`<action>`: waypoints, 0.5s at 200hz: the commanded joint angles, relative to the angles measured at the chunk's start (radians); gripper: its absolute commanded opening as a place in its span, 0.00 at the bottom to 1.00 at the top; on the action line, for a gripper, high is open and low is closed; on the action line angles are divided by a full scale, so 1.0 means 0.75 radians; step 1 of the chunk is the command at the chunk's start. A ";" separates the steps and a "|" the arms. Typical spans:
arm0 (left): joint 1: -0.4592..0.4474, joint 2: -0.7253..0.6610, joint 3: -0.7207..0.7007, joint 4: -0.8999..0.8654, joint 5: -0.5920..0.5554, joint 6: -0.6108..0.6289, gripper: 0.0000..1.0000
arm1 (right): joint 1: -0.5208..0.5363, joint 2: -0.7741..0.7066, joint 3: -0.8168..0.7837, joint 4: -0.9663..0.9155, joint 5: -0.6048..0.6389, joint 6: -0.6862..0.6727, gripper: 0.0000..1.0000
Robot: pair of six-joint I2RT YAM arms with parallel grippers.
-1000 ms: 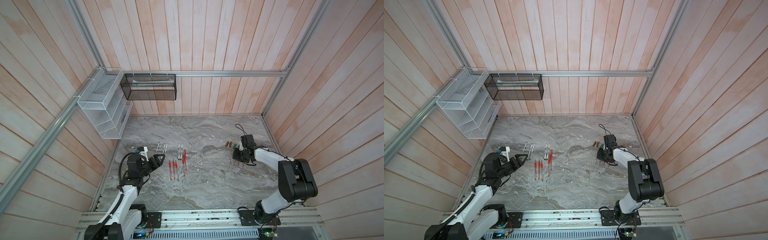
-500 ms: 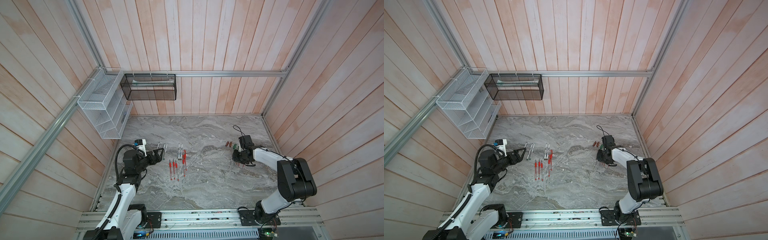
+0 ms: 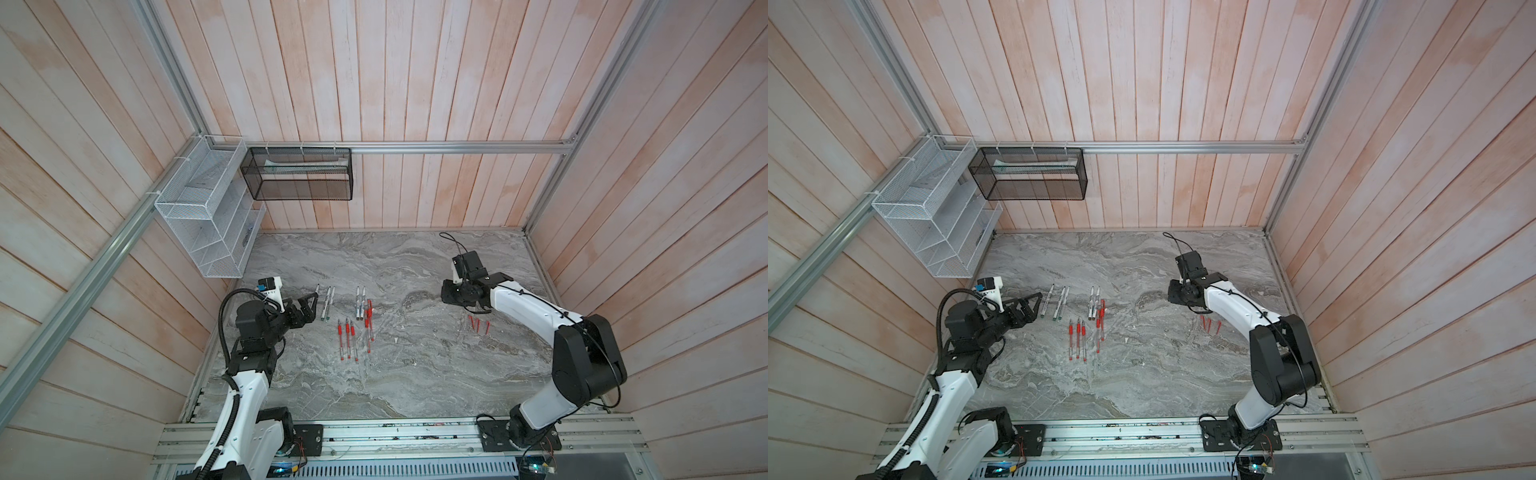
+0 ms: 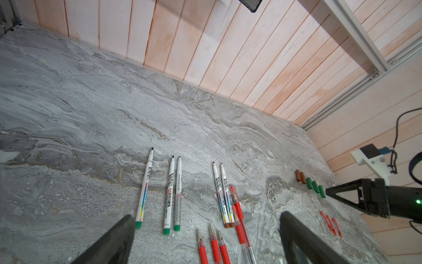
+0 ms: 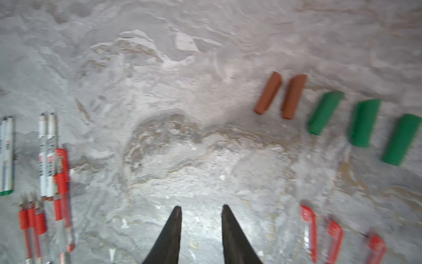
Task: Remove pen caps from pens
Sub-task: Place the pen cap to the middle-right of the table, then pick up the pen from the center of the table.
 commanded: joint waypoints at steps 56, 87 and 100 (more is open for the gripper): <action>0.026 -0.022 0.040 -0.003 -0.019 0.053 1.00 | 0.348 0.408 0.388 -0.019 -0.067 0.117 0.31; 0.018 -0.030 0.024 0.005 -0.024 0.058 1.00 | 0.456 0.518 0.488 -0.036 -0.060 0.101 0.31; 0.021 -0.024 0.031 0.004 -0.014 0.053 1.00 | 0.481 0.566 0.540 -0.074 -0.057 0.103 0.31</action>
